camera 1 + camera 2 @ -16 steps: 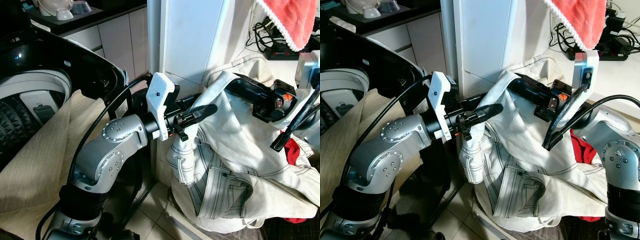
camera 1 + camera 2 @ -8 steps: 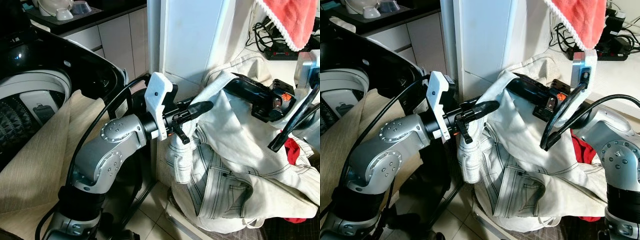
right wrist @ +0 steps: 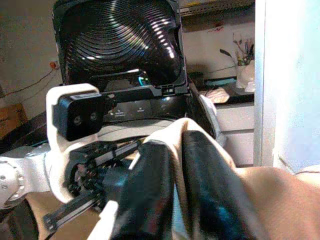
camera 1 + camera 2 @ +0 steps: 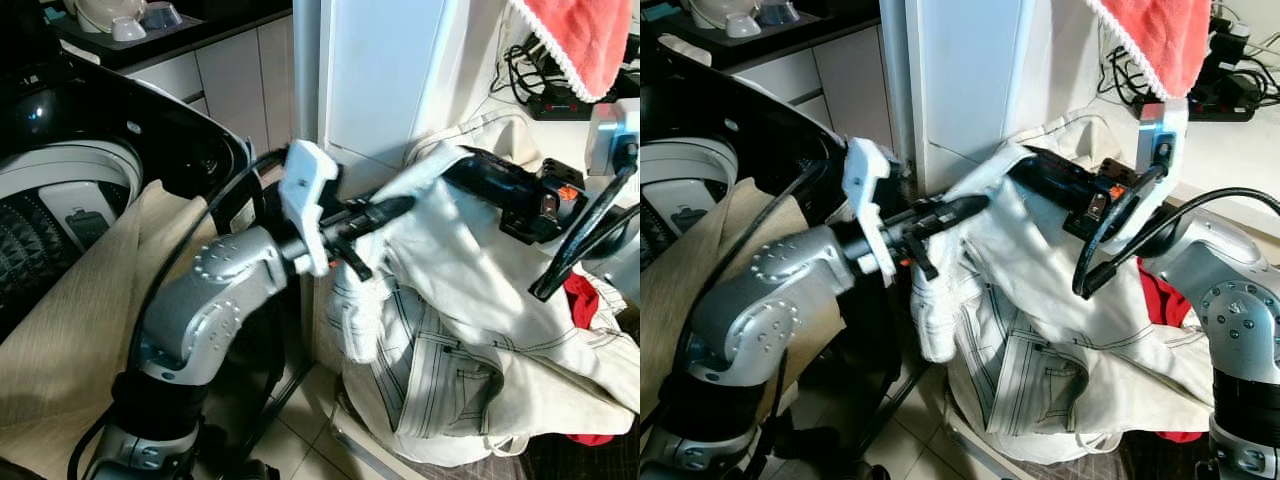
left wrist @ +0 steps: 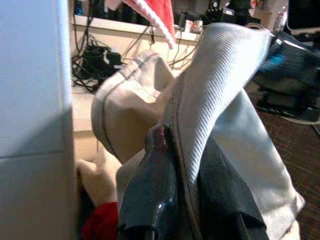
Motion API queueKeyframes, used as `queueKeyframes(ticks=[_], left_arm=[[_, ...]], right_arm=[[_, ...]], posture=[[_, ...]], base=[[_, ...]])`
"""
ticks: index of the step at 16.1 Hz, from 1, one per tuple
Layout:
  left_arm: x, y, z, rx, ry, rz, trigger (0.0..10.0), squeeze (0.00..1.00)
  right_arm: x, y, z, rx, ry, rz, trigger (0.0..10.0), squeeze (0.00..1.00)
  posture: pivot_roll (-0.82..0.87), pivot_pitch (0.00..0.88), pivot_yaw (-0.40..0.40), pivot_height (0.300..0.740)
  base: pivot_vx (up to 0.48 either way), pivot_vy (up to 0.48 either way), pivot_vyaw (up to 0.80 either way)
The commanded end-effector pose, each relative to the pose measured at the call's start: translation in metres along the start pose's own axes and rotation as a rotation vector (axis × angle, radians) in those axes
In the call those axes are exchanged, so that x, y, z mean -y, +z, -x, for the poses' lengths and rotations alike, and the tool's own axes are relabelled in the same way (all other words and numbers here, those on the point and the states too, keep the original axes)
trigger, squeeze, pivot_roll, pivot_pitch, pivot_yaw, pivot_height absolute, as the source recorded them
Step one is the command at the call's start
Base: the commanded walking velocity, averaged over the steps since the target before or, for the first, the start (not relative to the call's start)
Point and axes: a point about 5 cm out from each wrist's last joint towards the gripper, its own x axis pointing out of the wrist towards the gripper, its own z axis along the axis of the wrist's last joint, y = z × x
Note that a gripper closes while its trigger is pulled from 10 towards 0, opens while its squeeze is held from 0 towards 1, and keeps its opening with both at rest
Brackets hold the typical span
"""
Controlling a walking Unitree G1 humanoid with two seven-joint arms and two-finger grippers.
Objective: Clothes washing
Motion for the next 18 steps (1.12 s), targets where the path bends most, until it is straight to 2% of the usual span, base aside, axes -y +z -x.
queueKeyframes(ticks=[1, 2, 3, 4, 5, 6, 7, 8, 9, 10, 12, 14, 15, 16, 17, 18], left_arm=[[-0.024, 0.014, 0.017, 0.049, 0.109, -0.042, 0.0, 0.0], [-0.038, 0.035, 0.03, 0.121, 0.156, -0.09, 0.0, 0.0], [-0.048, 0.05, 0.039, 0.166, 0.203, -0.126, 0.0, 0.0], [-0.059, 0.065, 0.048, 0.206, 0.259, -0.178, 0.0, 0.0], [-0.078, 0.098, 0.066, 0.285, 0.405, -0.305, 0.0, 0.0], [-0.098, 0.147, 0.092, 0.428, 0.641, -0.47, 0.0, 0.0], [-0.103, 0.17, 0.107, 0.501, 0.746, -0.543, 0.0, 0.0], [-0.105, 0.183, 0.116, 0.543, 0.801, -0.583, 0.0, 0.0], [-0.107, 0.212, 0.144, 0.591, 1.002, -0.756, 0.0, 0.0], [-0.106, 0.228, 0.163, 0.581, 1.155, -0.907, 0.0, 0.0], [-0.112, 0.224, 0.181, 0.491, 1.353, -1.111, 0.0, 0.0], [-0.123, 0.21, 0.184, 0.375, 1.441, -1.209, 0.0, 0.0], [-0.13, 0.203, 0.192, 0.313, 1.52, -1.264, 0.0, 0.0], [-0.133, 0.202, 0.196, 0.288, 1.555, -1.303, 0.0, 0.0], [-0.145, 0.193, 0.205, 0.156, 1.593, -1.318, 0.0, 0.0], [-0.172, 0.163, 0.212, -0.143, 1.551, -1.176, 0.0, 0.0]], right_arm=[[-0.006, 0.015, -0.001, 0.038, 0.024, 0.048, 10.0, 1.0], [-0.006, 0.015, -0.002, 0.013, 0.006, 0.085, 10.0, 1.0], [-0.008, 0.015, -0.003, 0.002, 0.019, 0.09, 10.0, 0.57], [-0.011, 0.015, -0.004, -0.003, 0.04, 0.09, 10.0, 0.0], [-0.016, 0.015, -0.007, -0.006, 0.07, 0.094, 10.0, 0.0], [-0.019, 0.016, -0.011, 0.002, 0.075, 0.11, 10.0, 0.0], [-0.019, 0.017, -0.012, 0.006, 0.072, 0.119, 10.0, 0.0], [-0.019, 0.018, -0.013, 0.009, 0.069, 0.123, 10.0, 0.0], [-0.019, 0.019, -0.015, 0.014, 0.066, 0.13, 10.0, 0.0], [-0.021, 0.019, -0.016, 0.018, 0.071, 0.135, 10.0, 0.0], [-0.027, 0.02, -0.022, 0.032, 0.088, 0.14, 10.0, 0.0], [-0.031, 0.017, -0.027, 0.025, 0.104, 0.14, 10.0, 0.0], [-0.032, 0.013, -0.031, 0.011, 0.107, 0.142, 10.0, 0.0], [-0.033, 0.011, -0.033, 0.004, 0.106, 0.144, 10.0, 0.0], [-0.033, 0.007, -0.036, -0.016, 0.101, 0.146, 10.0, 0.0], [-0.033, 0.002, -0.04, -0.033, 0.091, 0.146, 10.0, 0.0]], posture=[[-0.07, 0.0, 0.025, 0.74], [-0.07, 0.0, 0.022, 0.74], [-0.07, 0.0, 0.021, 0.74], [-0.07, 0.0, 0.021, 0.74], [-0.07, 0.0, 0.017, 0.74], [-0.06, 0.0, 0.016, 0.74], [-0.06, 0.0, 0.016, 0.74], [-0.06, 0.0, 0.016, 0.74], [-0.06, 0.0, 0.019, 0.74], [-0.06, 0.0, 0.019, 0.74], [-0.06, 0.0, 0.018, 0.74], [-0.06, 0.0, 0.018, 0.74], [-0.07, 0.0, 0.018, 0.74], [-0.07, 0.0, 0.018, 0.74], [-0.06, 0.0, 0.018, 0.74], [-0.06, 0.0, 0.018, 0.74]], base=[[0.0, 0.0, 0.0], [0.0, 0.0, 0.0], [0.0, 0.0, 0.0], [0.0, 0.0, 0.0], [0.0, 0.0, 0.0], [0.0, 0.0, 0.0], [0.0, 0.0, 0.0], [0.0, 0.0, 0.0], [0.0, 0.0, 0.0], [0.0, 0.0, 0.0], [0.0, 0.0, 0.0], [0.0, 0.0, 0.0], [0.0, 0.0, 0.0], [0.0, 0.0, 0.0], [0.0, 0.0, 0.0], [0.0, 0.0, 0.0]])
